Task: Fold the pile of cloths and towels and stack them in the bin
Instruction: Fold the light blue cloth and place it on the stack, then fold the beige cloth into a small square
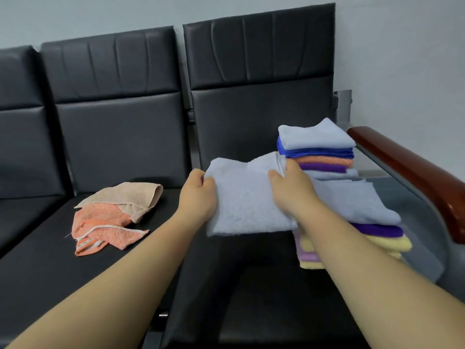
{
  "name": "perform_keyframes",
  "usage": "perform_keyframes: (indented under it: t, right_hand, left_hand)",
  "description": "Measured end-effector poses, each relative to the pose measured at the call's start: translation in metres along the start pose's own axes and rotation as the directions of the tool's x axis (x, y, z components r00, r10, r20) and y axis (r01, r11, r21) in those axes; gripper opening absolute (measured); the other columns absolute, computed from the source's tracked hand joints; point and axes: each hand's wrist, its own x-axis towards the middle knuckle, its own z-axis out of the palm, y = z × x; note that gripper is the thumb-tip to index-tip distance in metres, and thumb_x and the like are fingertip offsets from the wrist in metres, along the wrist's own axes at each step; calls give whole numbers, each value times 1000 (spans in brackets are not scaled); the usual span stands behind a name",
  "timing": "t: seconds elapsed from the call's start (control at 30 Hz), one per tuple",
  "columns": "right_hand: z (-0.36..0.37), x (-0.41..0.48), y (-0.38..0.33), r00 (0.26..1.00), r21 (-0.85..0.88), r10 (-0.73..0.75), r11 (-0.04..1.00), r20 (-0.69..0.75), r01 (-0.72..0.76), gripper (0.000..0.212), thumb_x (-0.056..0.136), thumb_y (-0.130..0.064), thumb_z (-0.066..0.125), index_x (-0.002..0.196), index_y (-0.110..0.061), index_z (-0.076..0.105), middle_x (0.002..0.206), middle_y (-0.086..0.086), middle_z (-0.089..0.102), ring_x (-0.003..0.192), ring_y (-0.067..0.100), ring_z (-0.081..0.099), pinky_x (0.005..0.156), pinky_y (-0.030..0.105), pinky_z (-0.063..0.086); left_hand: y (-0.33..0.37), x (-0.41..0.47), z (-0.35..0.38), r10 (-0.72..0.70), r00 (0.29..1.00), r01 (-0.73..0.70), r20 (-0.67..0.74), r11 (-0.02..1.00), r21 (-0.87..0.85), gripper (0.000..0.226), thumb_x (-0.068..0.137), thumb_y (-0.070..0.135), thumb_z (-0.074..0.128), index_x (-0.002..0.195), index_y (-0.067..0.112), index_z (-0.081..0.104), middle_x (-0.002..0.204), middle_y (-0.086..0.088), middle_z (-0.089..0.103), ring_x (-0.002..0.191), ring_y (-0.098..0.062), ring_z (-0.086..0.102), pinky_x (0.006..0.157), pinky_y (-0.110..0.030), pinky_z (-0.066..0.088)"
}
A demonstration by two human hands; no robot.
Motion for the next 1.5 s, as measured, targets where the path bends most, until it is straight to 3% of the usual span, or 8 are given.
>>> perform_keyframes:
  t: [0.2,0.4,0.53,0.7,0.87,1.03,1.2,1.5]
  right_hand:
    - [-92,9,32,987,-29,19,999,-162,-24,38,105,-42,50,128,-12,52,123,8,57,105,31,54,84,39,42]
    - [-157,21,75,961,-106,62,990,-270,-93,50,103,-39,56,142,-9,50,139,12,59,115,31,58,87,34,41]
    - [-146,27,115,972,-242,139,953,-189,-184,51,104,-33,58,142,-2,45,144,22,56,128,40,56,94,38,45]
    - [-140,31,135,949,-159,310,936,-56,-315,68,107,-48,49,153,0,36,154,21,47,133,37,52,92,34,43]
    - [-147,20,127,977,-197,211,957,-23,-211,77,104,-57,45,161,-9,28,163,15,37,145,35,42,114,41,38]
    - [-138,-6,93,999,-420,-24,907,-37,6,68,102,-60,47,153,-16,42,154,8,45,139,31,45,113,46,41]
    - [-84,-29,41,964,-521,-264,817,42,247,39,99,-54,55,123,-23,57,121,-2,62,112,20,59,97,38,52]
    - [70,-42,-25,846,-416,-345,754,407,508,48,103,-47,54,142,-20,55,142,0,56,130,24,50,105,41,48]
  left_hand:
    - [74,-19,62,72,993,-65,96,995,-75,13,99,20,39,92,11,44,81,1,45,70,-15,39,59,-29,35]
    - [112,-26,138,77,975,-48,209,989,-139,12,97,17,39,86,15,40,81,2,45,68,-14,37,59,-30,34]
    - [92,-21,178,-18,956,0,294,998,62,14,100,17,43,86,14,46,89,-1,53,75,-17,48,65,-33,38]
    - [62,-17,200,-124,935,38,332,966,254,20,99,13,45,79,14,45,84,-3,52,78,-23,52,65,-31,36]
    - [68,-8,187,-84,947,32,310,985,169,18,94,23,52,81,13,45,73,1,48,62,-16,44,55,-31,32]
    - [64,-1,160,-64,949,19,308,989,146,27,85,38,52,76,15,41,62,-2,45,53,-19,44,53,-32,40]
    - [34,7,98,-111,976,78,190,982,173,34,86,53,53,93,20,50,83,-4,67,74,-26,67,71,-44,61]
    - [-76,32,-62,-191,981,170,16,905,390,22,87,35,59,98,16,56,94,-4,68,82,-23,65,73,-38,53]
